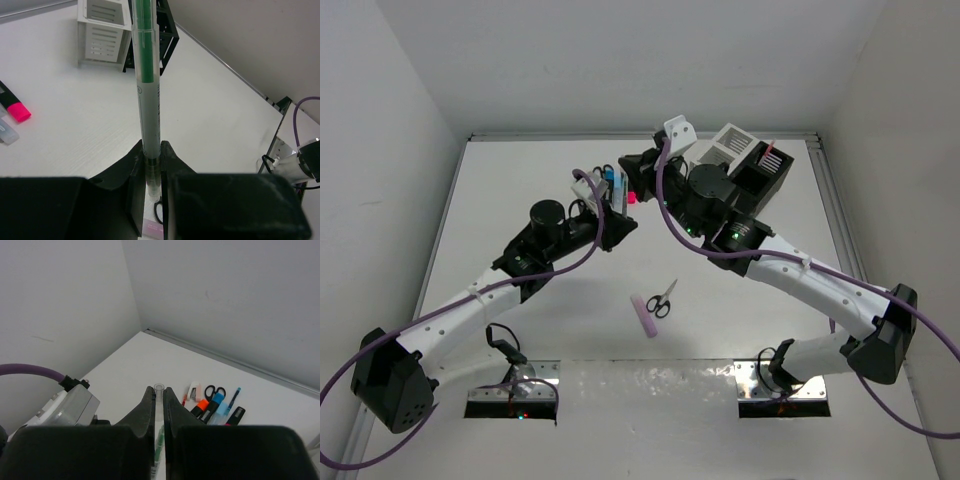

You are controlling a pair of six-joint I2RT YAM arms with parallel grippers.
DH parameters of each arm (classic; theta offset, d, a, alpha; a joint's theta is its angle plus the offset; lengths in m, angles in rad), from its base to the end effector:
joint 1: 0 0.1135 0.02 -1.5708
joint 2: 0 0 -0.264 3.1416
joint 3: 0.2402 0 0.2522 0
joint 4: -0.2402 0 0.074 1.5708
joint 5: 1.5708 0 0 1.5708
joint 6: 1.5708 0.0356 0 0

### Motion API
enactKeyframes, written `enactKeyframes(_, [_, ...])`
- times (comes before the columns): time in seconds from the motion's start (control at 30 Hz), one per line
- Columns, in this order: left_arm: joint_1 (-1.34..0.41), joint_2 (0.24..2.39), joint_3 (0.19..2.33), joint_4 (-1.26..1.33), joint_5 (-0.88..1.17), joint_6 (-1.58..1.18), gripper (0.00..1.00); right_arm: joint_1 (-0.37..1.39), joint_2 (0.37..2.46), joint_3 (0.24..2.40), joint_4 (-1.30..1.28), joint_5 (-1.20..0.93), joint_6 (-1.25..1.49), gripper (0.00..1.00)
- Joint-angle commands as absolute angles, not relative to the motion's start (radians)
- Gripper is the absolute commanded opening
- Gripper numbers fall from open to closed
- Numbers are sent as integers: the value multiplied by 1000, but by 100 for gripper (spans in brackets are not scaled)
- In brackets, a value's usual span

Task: Sort the stationery into containers
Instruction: Close the pen cap on the pen.

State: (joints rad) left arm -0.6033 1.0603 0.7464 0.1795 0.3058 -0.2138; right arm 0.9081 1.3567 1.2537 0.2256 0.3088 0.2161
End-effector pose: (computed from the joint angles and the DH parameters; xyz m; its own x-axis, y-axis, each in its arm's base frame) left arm 0.1994 -0.1504 0.3108 -0.2747 -0.0564 -0.9599 0.7454 0.6181 -0.2497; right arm 0.2059 0.2463 0.4192 -0.0478 0.2708 -0.9614 -0.5684 0.7841 0.2491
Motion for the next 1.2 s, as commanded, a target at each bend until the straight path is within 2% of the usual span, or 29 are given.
enactKeyframes(0.0, [-615, 1039, 784, 202, 304, -210, 0, 916, 1356, 1262, 285, 334, 204, 0])
enactKeyframes(1.17, [-615, 1031, 782, 210, 290, -222, 0, 916, 1365, 1232, 252, 337, 262, 0])
